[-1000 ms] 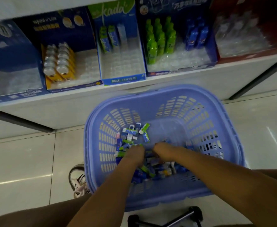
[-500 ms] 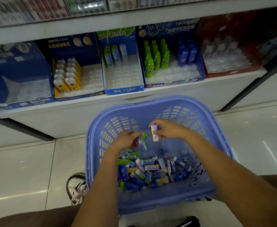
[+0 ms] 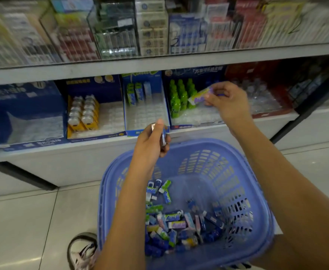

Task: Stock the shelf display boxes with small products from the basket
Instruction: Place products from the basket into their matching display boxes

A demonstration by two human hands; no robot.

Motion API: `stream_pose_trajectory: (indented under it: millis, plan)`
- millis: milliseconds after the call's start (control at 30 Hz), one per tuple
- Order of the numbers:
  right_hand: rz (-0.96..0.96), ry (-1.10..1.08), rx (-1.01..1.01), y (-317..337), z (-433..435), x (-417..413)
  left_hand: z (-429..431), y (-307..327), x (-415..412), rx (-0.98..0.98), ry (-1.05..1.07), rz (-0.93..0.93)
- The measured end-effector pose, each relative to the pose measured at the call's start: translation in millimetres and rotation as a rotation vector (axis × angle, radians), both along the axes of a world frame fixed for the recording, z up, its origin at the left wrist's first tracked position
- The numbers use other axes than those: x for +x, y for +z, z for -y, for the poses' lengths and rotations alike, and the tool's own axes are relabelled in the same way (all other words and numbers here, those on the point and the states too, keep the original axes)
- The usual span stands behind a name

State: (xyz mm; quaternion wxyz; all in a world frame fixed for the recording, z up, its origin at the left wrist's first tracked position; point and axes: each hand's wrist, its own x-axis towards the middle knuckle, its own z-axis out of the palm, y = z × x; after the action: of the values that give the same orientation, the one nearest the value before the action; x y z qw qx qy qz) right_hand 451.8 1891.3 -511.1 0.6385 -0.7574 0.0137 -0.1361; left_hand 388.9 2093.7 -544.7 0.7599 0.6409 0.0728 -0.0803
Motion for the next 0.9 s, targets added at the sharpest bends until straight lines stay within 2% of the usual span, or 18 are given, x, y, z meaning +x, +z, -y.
stream_pose_trajectory:
  millis: [200,267,333,433,900]
  plan:
    - [0.151,0.078,-0.314,3.0,-56.5,50.3,-3.1,-6.3,10.1,-0.200,0.137,-0.128]
    - [0.133,0.105,-0.462,-1.1,-75.3,71.3,-8.6,-8.0,12.3,-0.221,0.154,-0.128]
    - [0.036,0.080,-0.655,-4.2,-85.9,90.5,-14.0,-9.0,12.7,-0.209,0.149,-0.112]
    - [-0.087,0.120,-0.703,-6.1,-91.5,107.0,-18.9,-9.9,12.8,-0.212,0.133,-0.104]
    - [-0.193,0.197,-0.976,-1.7,-103.7,123.7,-24.8,-17.0,19.1,-0.244,0.095,-0.094]
